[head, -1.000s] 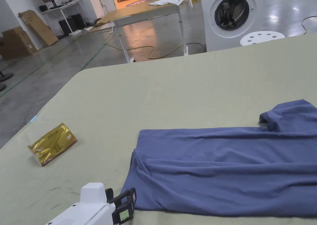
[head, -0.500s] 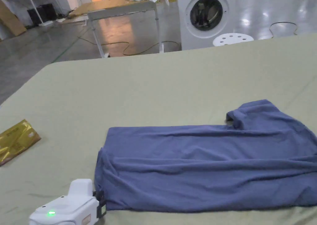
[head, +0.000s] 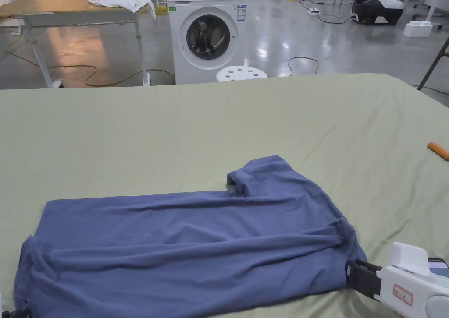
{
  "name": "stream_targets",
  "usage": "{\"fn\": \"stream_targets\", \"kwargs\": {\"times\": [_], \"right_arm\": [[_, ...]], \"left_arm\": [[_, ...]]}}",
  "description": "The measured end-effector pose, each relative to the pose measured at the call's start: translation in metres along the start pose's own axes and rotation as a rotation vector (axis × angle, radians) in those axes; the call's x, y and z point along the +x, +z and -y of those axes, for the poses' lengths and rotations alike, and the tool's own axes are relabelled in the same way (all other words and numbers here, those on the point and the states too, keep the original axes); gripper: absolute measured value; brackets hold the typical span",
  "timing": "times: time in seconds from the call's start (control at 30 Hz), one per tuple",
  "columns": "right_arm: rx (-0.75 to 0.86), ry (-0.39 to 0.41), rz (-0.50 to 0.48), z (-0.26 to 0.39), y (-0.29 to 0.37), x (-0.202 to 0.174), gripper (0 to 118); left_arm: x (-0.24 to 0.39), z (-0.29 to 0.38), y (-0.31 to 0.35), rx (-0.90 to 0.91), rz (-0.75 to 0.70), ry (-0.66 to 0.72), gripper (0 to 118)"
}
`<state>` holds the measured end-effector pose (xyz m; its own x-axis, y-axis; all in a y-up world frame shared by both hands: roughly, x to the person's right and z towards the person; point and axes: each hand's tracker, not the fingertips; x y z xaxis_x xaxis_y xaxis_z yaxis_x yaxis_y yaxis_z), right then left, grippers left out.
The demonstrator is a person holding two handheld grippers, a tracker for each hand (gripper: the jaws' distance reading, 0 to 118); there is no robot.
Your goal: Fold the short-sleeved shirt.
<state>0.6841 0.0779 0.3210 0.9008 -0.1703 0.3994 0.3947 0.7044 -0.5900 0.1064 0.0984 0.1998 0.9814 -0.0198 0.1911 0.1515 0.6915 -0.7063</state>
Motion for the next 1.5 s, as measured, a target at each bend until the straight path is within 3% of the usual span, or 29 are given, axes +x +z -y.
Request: {"fn": "stream_targets", "kwargs": {"times": [0.03, 0.1, 0.2, 0.3, 0.47, 0.57, 0.67, 0.77, 1.0, 1.03, 1.07, 1.13, 1.17, 1.2, 1.37, 1.5], "right_arm": [[0.018, 0.063, 0.017, -0.001, 0.004, -0.005, 46], [-0.022, 0.183, 0.041, -0.006, 0.003, -0.015, 2], [-0.03, 0.237, 0.056, -0.004, 0.003, -0.023, 2], [0.003, 0.195, 0.079, -0.005, 0.014, -0.022, 2], [0.05, 0.242, 0.093, 0.006, 0.054, -0.019, 2], [0.064, 0.229, 0.08, 0.022, 0.078, -0.011, 2], [0.053, 0.222, 0.088, 0.044, 0.099, 0.001, 2], [0.025, 0.167, 0.046, 0.061, 0.126, 0.01, 2], [0.043, 0.21, 0.054, 0.072, 0.149, 0.005, 2], [0.046, 0.225, 0.06, 0.072, 0.148, 0.003, 4], [0.054, 0.246, 0.064, 0.073, 0.148, 0.0, 11], [0.098, 0.303, 0.101, 0.073, 0.149, -0.004, 55], [0.115, 0.329, 0.111, 0.073, 0.152, -0.006, 65], [0.151, 0.336, 0.094, 0.073, 0.157, -0.008, 65], [0.292, 0.284, -0.033, 0.078, 0.179, -0.017, 65], [0.333, 0.262, -0.122, 0.077, 0.195, -0.034, 65]], "left_arm": [[0.001, 0.0, 0.0, 0.0, 0.0, 0.0, 5], [0.003, -0.001, 0.001, -0.001, -0.003, -0.004, 5], [0.003, -0.002, 0.003, -0.005, 0.002, -0.01, 5], [-0.009, -0.009, 0.014, -0.023, 0.042, 0.016, 2], [-0.034, 0.003, 0.059, 0.043, 0.043, 0.048, 1], [-0.045, 0.023, 0.089, 0.056, 0.072, 0.125, 1], [-0.044, 0.053, 0.116, 0.044, 0.058, 0.106, 1], [-0.048, 0.082, 0.135, 0.027, 0.072, 0.147, 1], [-0.048, 0.115, 0.139, 0.005, 0.065, 0.161, 1], [-0.046, 0.115, 0.138, 0.004, 0.07, 0.162, 4], [-0.045, 0.115, 0.138, 0.008, 0.068, 0.161, 14], [-0.043, 0.113, 0.141, 0.022, 0.03, 0.113, 52], [-0.04, 0.111, 0.145, 0.037, 0.011, 0.078, 68], [-0.037, 0.11, 0.151, 0.063, 0.013, 0.042, 75], [-0.009, 0.105, 0.194, 0.309, -0.04, -0.094, 75], [0.014, 0.1, 0.226, 0.489, 0.013, -0.048, 76]]}}
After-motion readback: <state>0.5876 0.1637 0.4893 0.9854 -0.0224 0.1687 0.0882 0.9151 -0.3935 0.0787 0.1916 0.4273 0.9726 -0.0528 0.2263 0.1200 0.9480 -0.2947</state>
